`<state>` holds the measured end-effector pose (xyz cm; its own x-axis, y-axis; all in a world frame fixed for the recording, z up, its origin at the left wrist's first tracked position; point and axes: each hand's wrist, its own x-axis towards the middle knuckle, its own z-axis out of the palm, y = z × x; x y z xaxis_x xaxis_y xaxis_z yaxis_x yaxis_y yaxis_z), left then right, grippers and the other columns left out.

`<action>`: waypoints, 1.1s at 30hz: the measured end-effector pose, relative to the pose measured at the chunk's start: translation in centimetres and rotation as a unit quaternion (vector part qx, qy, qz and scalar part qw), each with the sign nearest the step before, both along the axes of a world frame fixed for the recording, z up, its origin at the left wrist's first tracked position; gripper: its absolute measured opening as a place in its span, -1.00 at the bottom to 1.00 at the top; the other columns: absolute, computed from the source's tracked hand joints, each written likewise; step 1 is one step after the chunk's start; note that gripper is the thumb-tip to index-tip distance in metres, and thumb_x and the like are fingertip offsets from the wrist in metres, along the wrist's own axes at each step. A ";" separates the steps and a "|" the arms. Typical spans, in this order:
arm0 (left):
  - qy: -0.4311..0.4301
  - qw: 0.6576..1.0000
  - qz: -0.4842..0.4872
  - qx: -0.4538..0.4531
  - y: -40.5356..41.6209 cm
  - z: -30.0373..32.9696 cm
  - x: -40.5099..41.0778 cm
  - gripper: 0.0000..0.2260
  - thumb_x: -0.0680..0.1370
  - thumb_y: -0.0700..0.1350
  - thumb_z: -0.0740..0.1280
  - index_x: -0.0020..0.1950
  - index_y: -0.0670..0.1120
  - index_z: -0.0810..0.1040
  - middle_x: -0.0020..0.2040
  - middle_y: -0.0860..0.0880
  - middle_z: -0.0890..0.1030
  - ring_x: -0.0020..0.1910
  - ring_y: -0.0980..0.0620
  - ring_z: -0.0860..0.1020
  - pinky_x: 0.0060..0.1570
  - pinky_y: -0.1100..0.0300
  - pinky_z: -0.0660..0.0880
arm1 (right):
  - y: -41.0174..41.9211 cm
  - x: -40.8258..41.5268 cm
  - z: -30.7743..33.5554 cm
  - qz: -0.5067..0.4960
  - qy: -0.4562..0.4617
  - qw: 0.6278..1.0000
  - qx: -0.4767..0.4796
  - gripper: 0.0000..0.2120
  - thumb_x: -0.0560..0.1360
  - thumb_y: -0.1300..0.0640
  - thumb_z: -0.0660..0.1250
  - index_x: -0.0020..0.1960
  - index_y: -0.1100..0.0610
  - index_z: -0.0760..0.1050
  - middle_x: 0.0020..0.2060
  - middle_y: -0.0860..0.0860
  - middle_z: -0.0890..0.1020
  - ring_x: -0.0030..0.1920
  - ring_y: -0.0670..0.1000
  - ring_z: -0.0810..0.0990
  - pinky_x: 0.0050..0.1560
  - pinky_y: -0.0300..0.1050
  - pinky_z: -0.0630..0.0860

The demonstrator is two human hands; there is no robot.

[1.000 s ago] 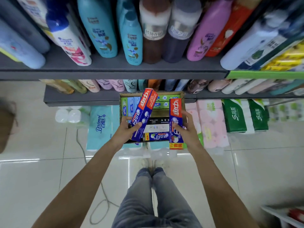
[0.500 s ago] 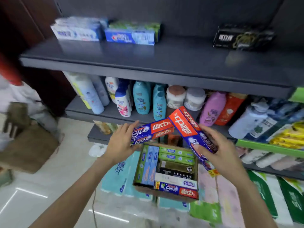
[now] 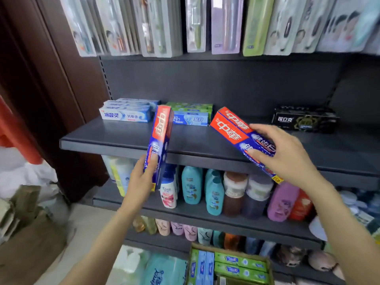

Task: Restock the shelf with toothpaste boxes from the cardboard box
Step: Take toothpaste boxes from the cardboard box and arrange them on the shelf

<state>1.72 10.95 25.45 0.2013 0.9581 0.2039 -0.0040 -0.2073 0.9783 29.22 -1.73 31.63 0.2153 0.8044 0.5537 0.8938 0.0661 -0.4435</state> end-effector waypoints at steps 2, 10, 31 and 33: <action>-0.043 0.998 -0.035 -0.036 2.9 1.8 1.0 -0.84 0.61 0.02 0.16 -0.04 0.08 0.52 -0.20 0.17 0.63 -0.29 0.28 0.59 -0.28 0.35 0.49 | 3.2 1.0 0.7 -0.050 -0.057 0.997 -0.007 -0.54 0.43 0.04 0.41 0.30 -0.03 0.41 0.12 -0.02 0.57 0.12 0.04 0.54 0.09 0.01 0.47; -0.042 0.977 -0.179 -0.108 12.4 5.2 7.7 -0.88 0.55 -0.06 0.29 -0.03 -0.08 0.55 -0.16 -0.04 0.64 -0.37 0.17 0.60 -0.27 0.25 0.49 | 15.3 6.0 2.3 -0.218 -0.192 0.945 -0.153 -0.52 0.45 0.01 0.35 0.33 0.04 0.35 0.15 0.08 0.51 0.16 0.14 0.49 0.05 0.00 0.46; -0.046 0.982 -0.175 -0.046 12.8 5.7 15.7 -0.50 0.40 -0.09 0.50 0.21 -0.08 0.31 -0.02 0.07 0.57 -0.07 0.15 0.60 -0.21 0.28 0.58 | 16.3 1.3 2.5 0.064 0.191 0.974 -0.105 -0.63 0.56 -0.01 0.26 0.35 -0.04 0.38 0.12 -0.13 0.55 0.05 -0.19 0.56 0.00 -0.35 0.46; -0.069 0.982 -0.172 -0.031 11.7 6.2 17.0 -0.53 0.42 -0.07 0.48 0.20 -0.09 0.31 0.00 0.03 0.58 -0.07 0.12 0.60 -0.18 0.25 0.59 | 14.4 0.6 2.7 0.069 0.070 0.987 -0.127 -0.49 0.52 -0.05 0.31 0.43 -0.05 0.28 0.22 -0.13 0.47 0.18 -0.17 0.48 0.13 -0.30 0.44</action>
<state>18.68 22.63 31.64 0.4892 0.8500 0.1953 -0.1964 -0.1108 0.9742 29.83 12.71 34.38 0.1541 0.9405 0.3029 0.8127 0.0537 -0.5802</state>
